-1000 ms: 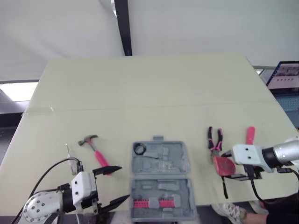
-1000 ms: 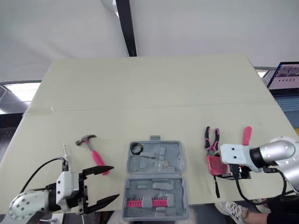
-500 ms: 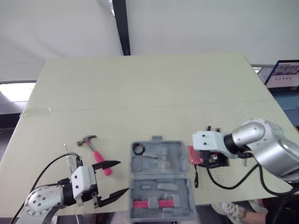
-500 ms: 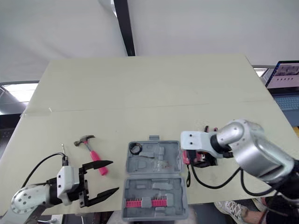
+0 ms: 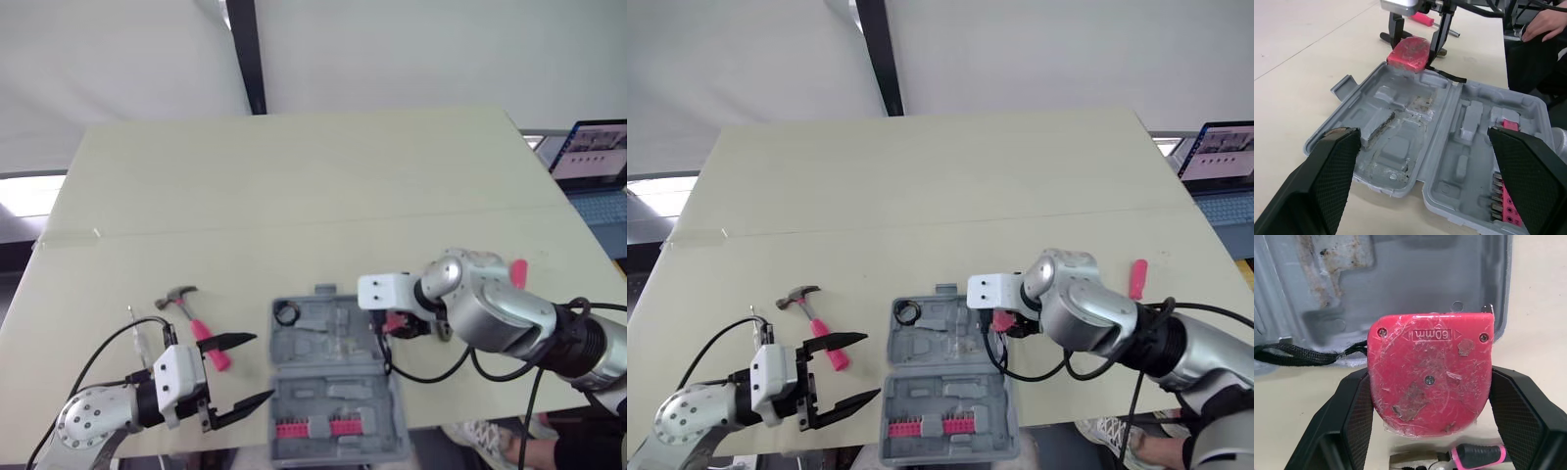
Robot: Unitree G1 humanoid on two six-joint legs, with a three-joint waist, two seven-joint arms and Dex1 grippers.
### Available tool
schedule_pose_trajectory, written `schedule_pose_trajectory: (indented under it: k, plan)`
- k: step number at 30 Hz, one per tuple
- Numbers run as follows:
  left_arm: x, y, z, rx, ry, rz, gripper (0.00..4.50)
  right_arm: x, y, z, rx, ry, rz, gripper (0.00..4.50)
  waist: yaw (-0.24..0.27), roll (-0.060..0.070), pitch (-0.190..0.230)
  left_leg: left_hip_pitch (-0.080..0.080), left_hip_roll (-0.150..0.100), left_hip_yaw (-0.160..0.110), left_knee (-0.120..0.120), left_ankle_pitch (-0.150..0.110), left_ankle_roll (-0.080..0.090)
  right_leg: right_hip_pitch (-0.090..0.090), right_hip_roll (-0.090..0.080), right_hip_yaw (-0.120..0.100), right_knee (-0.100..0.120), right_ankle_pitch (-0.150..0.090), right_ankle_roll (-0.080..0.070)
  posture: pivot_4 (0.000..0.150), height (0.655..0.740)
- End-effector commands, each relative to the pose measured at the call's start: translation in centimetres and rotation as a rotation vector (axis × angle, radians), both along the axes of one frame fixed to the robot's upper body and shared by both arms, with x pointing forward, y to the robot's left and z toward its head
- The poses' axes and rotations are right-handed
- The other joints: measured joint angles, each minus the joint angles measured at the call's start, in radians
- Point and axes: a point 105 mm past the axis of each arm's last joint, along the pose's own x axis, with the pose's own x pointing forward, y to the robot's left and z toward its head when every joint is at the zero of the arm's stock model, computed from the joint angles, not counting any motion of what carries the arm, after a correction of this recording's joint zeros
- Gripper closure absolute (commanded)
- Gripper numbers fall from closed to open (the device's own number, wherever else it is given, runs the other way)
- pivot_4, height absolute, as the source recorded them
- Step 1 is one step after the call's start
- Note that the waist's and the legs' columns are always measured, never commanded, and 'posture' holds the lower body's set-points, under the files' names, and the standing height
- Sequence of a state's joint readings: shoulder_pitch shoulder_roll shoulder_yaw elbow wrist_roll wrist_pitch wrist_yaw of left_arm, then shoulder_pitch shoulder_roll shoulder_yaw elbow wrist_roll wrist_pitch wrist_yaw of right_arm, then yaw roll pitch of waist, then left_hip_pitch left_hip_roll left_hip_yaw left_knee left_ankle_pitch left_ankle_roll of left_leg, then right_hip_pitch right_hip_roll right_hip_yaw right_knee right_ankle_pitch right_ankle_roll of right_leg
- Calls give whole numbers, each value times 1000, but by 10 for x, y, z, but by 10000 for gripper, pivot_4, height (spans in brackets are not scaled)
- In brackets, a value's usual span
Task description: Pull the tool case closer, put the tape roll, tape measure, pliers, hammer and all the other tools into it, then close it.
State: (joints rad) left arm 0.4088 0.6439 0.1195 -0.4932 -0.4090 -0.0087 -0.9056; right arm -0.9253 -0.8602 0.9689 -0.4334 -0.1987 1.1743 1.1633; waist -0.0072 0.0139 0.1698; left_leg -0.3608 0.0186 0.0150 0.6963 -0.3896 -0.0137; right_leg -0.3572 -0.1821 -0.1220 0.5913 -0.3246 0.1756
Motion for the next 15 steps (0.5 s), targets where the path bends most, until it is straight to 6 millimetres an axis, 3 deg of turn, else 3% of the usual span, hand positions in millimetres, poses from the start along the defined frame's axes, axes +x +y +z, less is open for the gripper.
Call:
schedule_pose_trajectory:
  k: [1,15]
  plan:
    - [2,4,3,-14,-20,50,0,5,10,7,-7,-52,45,15524,0,0,0,0,0,0,0,0,0,0,0,0,0,0,0,1500,7400]
    - [-2,4,-1,8,-22,66,0,13,25,7,-22,-67,129,15524,-2,0,0,-1,0,0,0,0,0,-1,0,0,0,0,0,1500,7400]
